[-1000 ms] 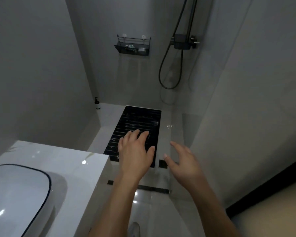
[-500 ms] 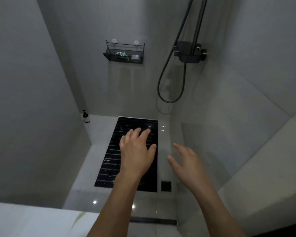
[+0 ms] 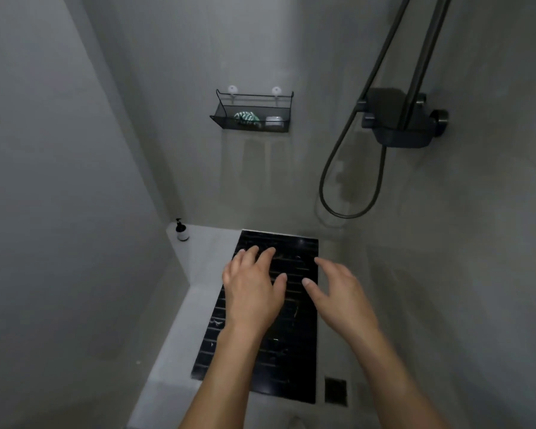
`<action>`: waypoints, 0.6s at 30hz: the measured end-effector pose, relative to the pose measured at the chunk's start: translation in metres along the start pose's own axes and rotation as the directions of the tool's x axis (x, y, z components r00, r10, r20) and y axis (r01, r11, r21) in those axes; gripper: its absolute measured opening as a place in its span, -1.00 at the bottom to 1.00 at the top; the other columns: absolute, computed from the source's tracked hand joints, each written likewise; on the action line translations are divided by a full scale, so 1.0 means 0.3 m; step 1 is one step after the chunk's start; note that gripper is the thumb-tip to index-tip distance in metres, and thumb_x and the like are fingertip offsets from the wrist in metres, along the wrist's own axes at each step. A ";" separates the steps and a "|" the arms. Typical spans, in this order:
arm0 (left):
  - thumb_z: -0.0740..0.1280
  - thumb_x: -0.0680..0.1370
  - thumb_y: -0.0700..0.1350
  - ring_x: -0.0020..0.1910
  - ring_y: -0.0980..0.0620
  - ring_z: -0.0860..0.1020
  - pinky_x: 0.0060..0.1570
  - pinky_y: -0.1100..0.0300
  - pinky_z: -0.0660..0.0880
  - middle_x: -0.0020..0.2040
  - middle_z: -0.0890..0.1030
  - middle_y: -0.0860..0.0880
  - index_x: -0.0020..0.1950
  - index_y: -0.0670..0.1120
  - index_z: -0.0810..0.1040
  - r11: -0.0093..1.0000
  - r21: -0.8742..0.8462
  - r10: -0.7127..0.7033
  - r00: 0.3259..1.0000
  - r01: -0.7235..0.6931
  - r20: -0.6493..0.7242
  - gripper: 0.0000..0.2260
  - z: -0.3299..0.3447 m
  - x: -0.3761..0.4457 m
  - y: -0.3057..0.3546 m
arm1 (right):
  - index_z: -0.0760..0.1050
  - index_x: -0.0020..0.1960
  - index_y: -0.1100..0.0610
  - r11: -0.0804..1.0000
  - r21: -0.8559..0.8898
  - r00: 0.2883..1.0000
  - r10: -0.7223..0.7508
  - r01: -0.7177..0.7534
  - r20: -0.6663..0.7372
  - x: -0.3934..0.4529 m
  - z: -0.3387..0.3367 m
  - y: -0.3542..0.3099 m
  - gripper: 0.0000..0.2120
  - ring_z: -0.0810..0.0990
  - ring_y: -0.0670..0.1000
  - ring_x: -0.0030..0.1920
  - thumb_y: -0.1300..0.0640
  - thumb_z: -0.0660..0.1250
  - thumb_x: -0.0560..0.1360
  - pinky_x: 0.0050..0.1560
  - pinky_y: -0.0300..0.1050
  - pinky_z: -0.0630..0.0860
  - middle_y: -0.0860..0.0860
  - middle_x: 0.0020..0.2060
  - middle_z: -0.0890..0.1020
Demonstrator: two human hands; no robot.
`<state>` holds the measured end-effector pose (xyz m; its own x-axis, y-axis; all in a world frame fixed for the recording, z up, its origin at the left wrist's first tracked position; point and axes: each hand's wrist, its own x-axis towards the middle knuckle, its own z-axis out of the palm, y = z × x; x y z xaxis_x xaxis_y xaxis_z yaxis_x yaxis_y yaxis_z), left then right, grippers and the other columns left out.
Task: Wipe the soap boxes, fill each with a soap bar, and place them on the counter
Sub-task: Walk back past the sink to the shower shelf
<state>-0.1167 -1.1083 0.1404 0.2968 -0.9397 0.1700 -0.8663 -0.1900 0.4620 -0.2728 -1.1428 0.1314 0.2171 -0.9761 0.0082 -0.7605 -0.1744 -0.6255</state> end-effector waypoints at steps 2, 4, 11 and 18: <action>0.26 0.60 0.11 0.55 -0.02 0.16 0.52 -0.01 0.05 0.54 0.30 0.00 0.54 0.08 0.30 1.000 0.010 -0.023 1.000 0.024 -0.004 -0.50 0.003 0.105 0.000 | 0.27 0.55 0.01 1.000 0.004 1.000 -0.002 0.002 0.014 0.124 -0.003 -0.019 -0.45 0.34 0.06 0.47 -0.12 0.25 0.62 0.43 -0.02 0.33 0.05 0.47 0.39; 0.27 0.60 0.10 0.54 -0.03 0.18 0.52 -0.01 0.06 0.53 0.32 -0.01 0.53 0.07 0.31 0.999 0.010 -0.037 0.999 0.037 -0.018 -0.50 0.006 0.205 0.001 | 0.28 0.55 0.03 1.000 0.004 1.000 -0.017 0.017 0.024 0.239 -0.006 -0.037 -0.45 0.36 0.08 0.45 -0.11 0.26 0.61 0.42 -0.01 0.35 0.06 0.45 0.42; 0.25 0.59 0.10 0.55 -0.07 0.17 0.52 -0.05 0.06 0.54 0.30 -0.03 0.54 0.06 0.29 0.995 0.021 -0.100 0.995 0.100 -0.024 -0.49 0.066 0.507 -0.016 | 0.33 0.52 0.07 0.998 0.003 0.996 -0.070 0.070 0.059 0.586 0.023 -0.047 -0.46 0.43 0.09 0.40 -0.09 0.28 0.60 0.38 -0.01 0.39 0.08 0.40 0.48; 0.25 0.60 0.11 0.55 -0.06 0.15 0.53 -0.03 0.00 0.54 0.29 0.01 0.55 0.09 0.27 0.988 0.008 -0.156 0.987 0.157 -0.038 -0.49 0.101 0.733 -0.091 | 0.37 0.49 0.06 0.994 0.027 0.990 -0.107 0.105 0.096 0.838 0.088 -0.081 -0.49 0.43 0.07 0.37 -0.08 0.31 0.59 0.35 -0.04 0.39 0.05 0.38 0.49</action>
<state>-0.0400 -1.3184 0.1389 0.4436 -0.8870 0.1284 -0.8121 -0.3373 0.4762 -0.1836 -1.3807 0.1280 0.3550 -0.9349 -0.0001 -0.7167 -0.2721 -0.6422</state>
